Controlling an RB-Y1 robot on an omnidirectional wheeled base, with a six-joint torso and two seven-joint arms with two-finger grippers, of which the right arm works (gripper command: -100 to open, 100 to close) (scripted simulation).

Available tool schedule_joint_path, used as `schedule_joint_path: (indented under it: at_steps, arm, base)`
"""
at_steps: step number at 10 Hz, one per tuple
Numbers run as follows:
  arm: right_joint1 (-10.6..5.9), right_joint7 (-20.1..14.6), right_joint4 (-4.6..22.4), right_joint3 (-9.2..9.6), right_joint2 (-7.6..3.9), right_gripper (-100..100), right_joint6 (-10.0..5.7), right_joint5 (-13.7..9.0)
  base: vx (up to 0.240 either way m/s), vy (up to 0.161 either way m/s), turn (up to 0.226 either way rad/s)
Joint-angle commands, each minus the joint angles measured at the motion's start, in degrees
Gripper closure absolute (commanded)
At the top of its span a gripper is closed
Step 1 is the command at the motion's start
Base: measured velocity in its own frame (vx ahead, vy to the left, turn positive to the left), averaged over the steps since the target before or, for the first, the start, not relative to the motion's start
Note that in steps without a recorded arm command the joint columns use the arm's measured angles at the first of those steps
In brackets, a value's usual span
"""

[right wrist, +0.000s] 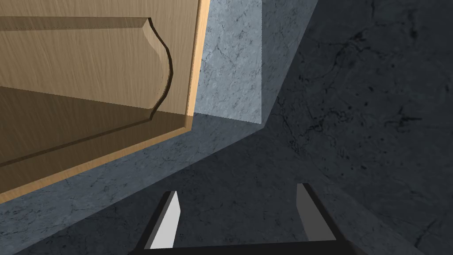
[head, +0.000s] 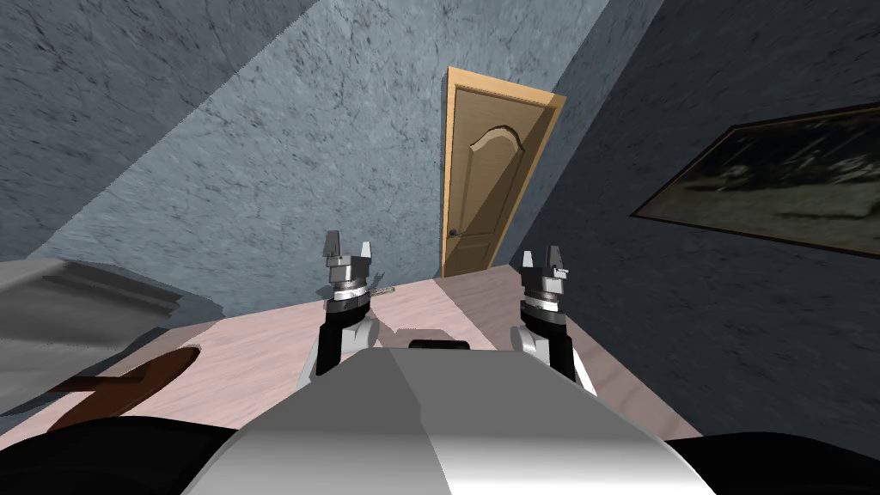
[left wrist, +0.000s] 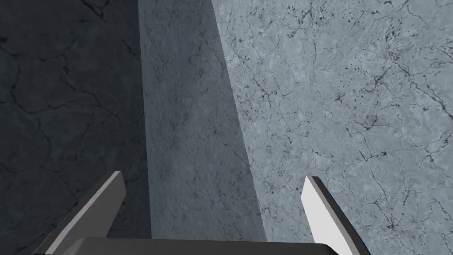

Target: Pull the door open

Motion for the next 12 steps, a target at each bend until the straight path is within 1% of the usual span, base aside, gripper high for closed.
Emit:
schedule_joint_path:
  at_steps: [1, 4, 7, 12]
  arm:
    - [-0.62, -0.2, 2.2, -0.09, -0.69, -100, -0.29, -0.1]
    - [-1.35, -0.5, 4.8, -0.19, -1.48, -100, -0.63, -0.2]
    - [-2.32, -0.9, 8.3, -0.33, -2.49, -100, -1.09, -0.4]
    - [-4.45, -1.7, 15.8, -0.63, -4.61, -100, -2.09, -0.7]
  base:
    - [0.088, -0.011, 0.082]
    - [0.123, -0.002, 0.057]
    - [0.087, 0.0, 0.06]
    - [0.099, -0.007, 0.084]
